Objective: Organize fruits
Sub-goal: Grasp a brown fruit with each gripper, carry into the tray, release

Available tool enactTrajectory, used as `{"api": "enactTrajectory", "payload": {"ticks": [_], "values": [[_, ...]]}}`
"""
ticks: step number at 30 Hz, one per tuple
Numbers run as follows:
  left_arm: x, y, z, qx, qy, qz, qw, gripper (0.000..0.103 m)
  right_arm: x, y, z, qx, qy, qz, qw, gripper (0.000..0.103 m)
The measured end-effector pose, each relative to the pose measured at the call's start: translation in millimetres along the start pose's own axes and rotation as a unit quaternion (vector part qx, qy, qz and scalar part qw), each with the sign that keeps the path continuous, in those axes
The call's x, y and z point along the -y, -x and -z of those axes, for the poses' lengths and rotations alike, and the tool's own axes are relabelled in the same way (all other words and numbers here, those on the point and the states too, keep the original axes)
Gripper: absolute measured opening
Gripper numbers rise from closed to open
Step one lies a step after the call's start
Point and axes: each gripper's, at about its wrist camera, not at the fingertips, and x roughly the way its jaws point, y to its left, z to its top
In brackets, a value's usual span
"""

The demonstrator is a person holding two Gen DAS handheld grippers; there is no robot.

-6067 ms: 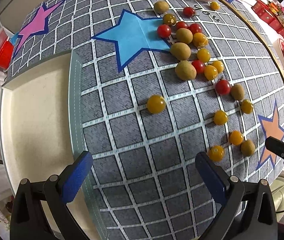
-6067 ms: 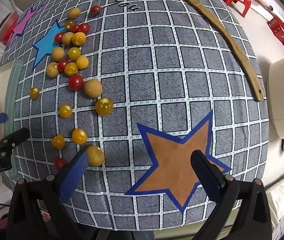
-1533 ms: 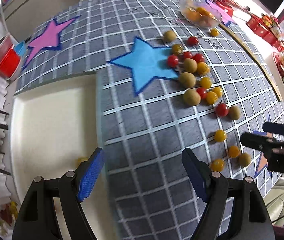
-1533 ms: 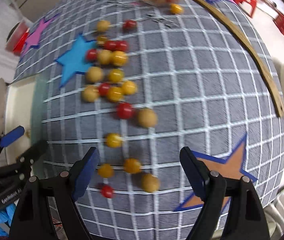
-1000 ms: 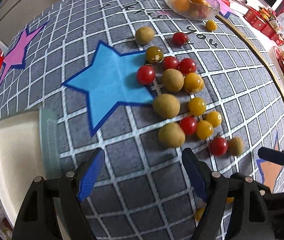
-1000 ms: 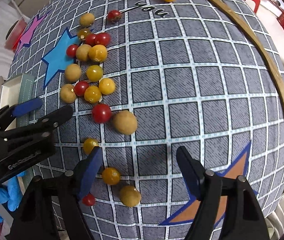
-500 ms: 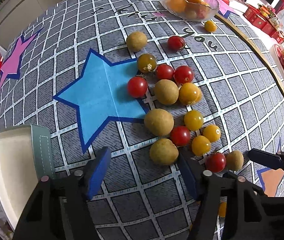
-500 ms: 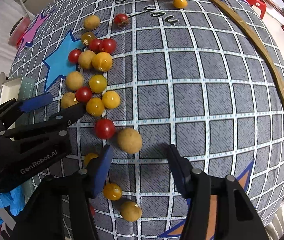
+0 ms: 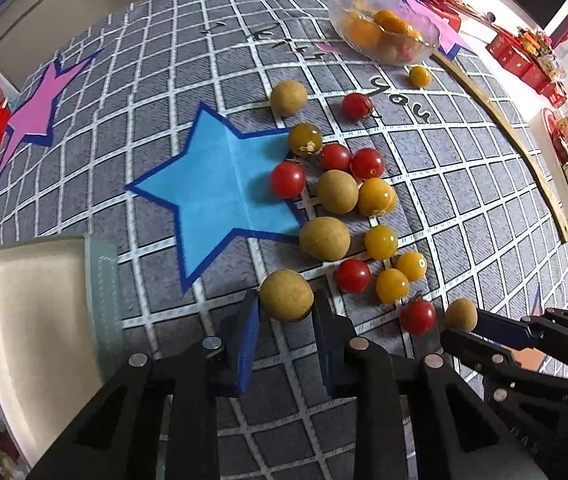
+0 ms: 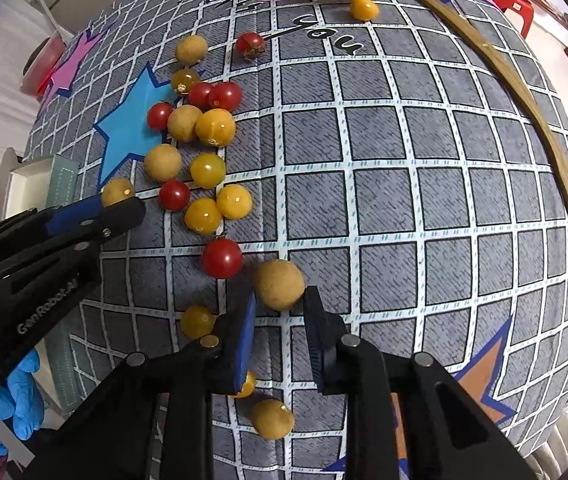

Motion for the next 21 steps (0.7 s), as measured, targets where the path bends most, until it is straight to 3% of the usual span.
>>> {"api": "enactTrajectory", "payload": {"ticks": [9, 21], "values": [[-20.4, 22.9, 20.4, 0.014, 0.018, 0.002, 0.9997, 0.028, -14.7, 16.1, 7.6, 0.007, 0.014, -0.017, 1.0, 0.026], [-78.7, 51.8, 73.9, 0.028, 0.078, -0.007, 0.9965, 0.028, -77.7, 21.4, 7.9, 0.011, 0.063, -0.021, 0.998, 0.026]]}}
